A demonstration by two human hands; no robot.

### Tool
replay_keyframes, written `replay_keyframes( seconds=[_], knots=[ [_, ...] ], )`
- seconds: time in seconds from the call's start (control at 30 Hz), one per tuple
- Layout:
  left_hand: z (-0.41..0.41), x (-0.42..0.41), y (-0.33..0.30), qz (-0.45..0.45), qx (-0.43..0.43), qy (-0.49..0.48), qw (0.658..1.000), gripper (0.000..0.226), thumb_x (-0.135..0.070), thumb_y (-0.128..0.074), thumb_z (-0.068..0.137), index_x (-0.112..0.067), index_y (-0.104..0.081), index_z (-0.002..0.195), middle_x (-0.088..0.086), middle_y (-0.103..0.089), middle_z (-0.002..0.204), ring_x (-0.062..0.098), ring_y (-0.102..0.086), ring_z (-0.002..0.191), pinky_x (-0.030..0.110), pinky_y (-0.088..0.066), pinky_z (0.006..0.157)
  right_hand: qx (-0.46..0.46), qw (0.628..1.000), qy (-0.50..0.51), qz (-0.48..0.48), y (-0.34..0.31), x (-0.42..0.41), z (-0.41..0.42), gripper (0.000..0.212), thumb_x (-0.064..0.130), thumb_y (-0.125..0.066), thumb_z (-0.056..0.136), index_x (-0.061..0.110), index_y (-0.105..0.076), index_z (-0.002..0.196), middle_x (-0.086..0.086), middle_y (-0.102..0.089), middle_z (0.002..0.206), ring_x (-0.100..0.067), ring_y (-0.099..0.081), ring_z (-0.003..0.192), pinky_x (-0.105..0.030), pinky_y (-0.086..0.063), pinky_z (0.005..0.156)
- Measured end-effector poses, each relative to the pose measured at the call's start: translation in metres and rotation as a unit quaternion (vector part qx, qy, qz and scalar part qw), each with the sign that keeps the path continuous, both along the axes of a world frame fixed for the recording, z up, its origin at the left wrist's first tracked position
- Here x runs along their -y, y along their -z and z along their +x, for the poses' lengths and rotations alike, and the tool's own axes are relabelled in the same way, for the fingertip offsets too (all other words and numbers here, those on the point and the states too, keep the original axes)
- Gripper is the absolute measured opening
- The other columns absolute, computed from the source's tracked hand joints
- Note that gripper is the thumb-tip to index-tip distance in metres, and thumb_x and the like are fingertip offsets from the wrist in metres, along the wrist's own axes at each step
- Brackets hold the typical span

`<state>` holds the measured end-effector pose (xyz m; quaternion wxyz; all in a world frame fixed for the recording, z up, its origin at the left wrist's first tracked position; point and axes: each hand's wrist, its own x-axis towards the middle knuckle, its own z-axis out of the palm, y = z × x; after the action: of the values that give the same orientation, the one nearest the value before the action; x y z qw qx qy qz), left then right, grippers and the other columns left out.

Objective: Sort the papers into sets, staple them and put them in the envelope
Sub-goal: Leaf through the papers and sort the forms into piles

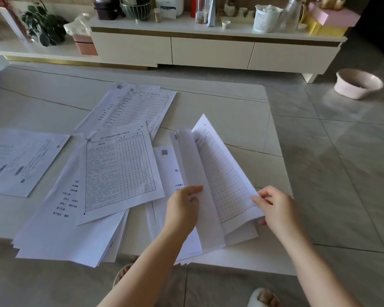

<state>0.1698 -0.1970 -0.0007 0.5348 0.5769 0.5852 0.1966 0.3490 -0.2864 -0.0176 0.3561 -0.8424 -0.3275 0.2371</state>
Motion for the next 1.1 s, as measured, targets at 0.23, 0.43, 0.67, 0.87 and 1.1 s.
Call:
replay_keyframes(
  seconds=[0.23,0.43,0.67,0.87,1.1],
  knots=[
    [-0.004,0.003,-0.013,0.097,-0.044,0.031,0.994,0.042,0.001,-0.04,0.092,-0.018,-0.065,0.12,0.011,-0.064,0.108,0.026,-0.062,0.082,0.019,-0.044,0.057,-0.073,0.979,0.149,0.119,-0.011,0.011,0.028,0.008,0.011,-0.056,0.093,0.011,-0.059,0.101,-0.006,-0.066,0.089,-0.016,-0.054,0.04,-0.024,-0.045,0.046],
    [0.012,0.024,-0.005,0.147,-0.087,0.084,0.982,0.034,-0.006,-0.042,0.096,-0.015,-0.066,0.118,-0.002,-0.053,0.101,0.01,-0.051,0.073,0.016,-0.04,0.068,-0.203,0.925,0.215,0.237,-0.024,0.022,0.026,0.008,0.006,-0.046,0.098,0.01,-0.052,0.101,0.0,-0.06,0.089,-0.012,-0.065,0.044,-0.02,-0.052,0.044],
    [0.044,0.046,0.01,0.099,-0.192,0.09,0.972,0.029,-0.046,-0.056,0.09,-0.022,-0.062,0.107,-0.005,-0.052,0.106,0.011,-0.049,0.082,0.025,-0.037,0.07,-0.268,0.884,0.226,0.308,-0.028,0.022,0.033,0.024,-0.002,-0.034,0.096,0.01,-0.051,0.084,-0.001,-0.062,0.083,-0.028,-0.071,0.07,-0.028,-0.055,0.05],
    [0.08,0.046,0.011,0.067,-0.243,0.061,0.966,0.045,-0.061,-0.063,0.075,-0.025,-0.057,0.1,-0.007,-0.047,0.103,0.016,-0.056,0.094,0.031,-0.046,0.079,-0.292,0.883,0.219,0.294,-0.021,0.023,0.044,0.024,-0.002,-0.032,0.095,0.007,-0.054,0.092,-0.01,-0.064,0.098,-0.022,-0.072,0.066,-0.029,-0.056,0.049],
    [0.109,0.038,0.015,0.143,-0.329,0.115,0.926,0.059,-0.061,-0.06,0.081,-0.013,-0.051,0.114,0.005,-0.048,0.117,0.024,-0.05,0.114,0.036,-0.045,0.089,-0.287,0.876,0.243,0.303,-0.016,0.028,0.057,0.023,0.001,-0.032,0.096,0.011,-0.053,0.093,-0.006,-0.064,0.097,-0.02,-0.072,0.065,-0.026,-0.055,0.049]
  ],
)
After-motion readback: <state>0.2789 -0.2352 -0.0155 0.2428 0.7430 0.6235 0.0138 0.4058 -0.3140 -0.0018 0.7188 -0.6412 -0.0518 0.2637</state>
